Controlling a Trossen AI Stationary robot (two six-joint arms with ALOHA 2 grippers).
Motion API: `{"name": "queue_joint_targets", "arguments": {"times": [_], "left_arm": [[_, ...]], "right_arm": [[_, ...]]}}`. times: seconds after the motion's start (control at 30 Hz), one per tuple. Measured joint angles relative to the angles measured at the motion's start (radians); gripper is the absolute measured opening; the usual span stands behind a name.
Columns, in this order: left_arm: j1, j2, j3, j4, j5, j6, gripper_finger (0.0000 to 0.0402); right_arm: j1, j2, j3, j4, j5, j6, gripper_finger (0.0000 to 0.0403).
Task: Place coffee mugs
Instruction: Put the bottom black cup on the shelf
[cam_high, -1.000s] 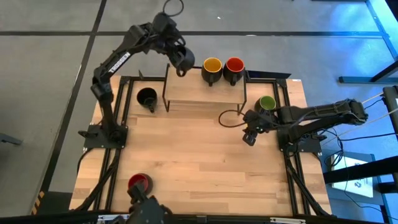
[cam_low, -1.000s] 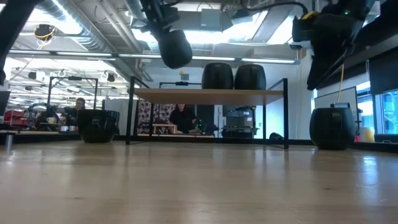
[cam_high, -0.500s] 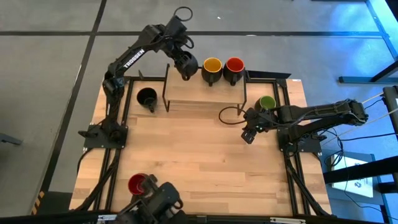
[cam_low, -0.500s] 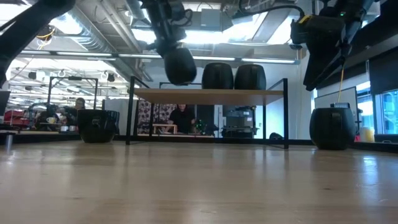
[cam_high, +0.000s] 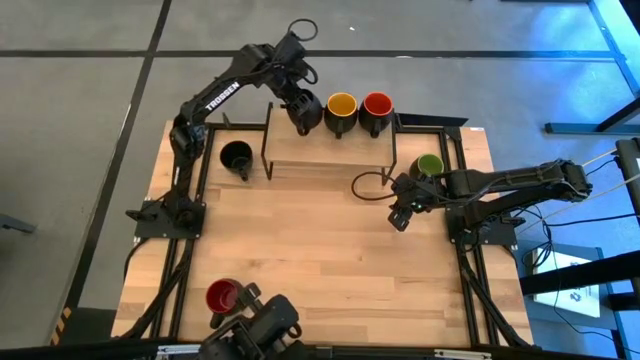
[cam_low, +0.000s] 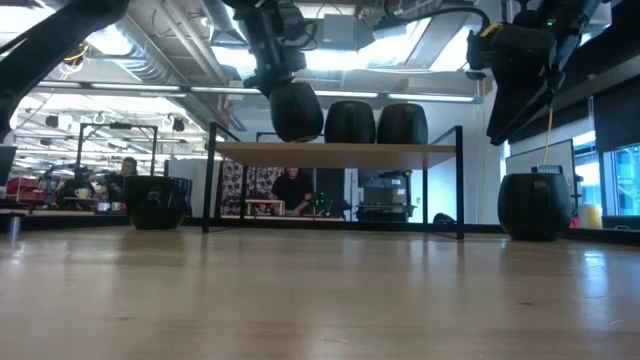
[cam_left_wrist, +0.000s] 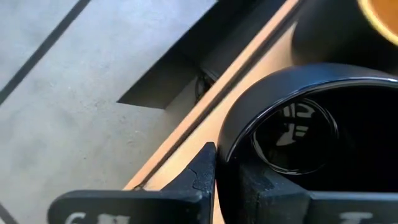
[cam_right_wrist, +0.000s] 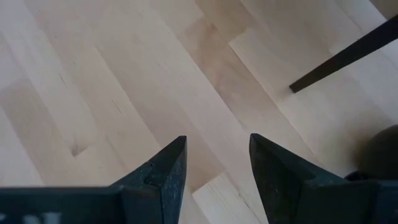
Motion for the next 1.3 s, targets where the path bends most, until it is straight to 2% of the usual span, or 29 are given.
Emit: {"name": "queue_joint_targets", "arguments": {"times": [0.3,0.93,1.3], "left_arm": [[-0.014,0.044,0.000,-0.033,-0.002,-0.004,0.0024],[-0.023,0.040,0.000,0.022,-0.007,-0.020,0.0104],[-0.025,0.036,0.000,0.052,-0.030,0.011,0.0107]], "right_arm": [[0.000,0.000,0.000,0.007,0.000,-0.005,0.0161],[0.000,0.000,0.000,0.016,-0.002,-0.006,0.0161],[0.000,0.000,0.000,0.017,-0.003,-0.008,0.0161]]}}
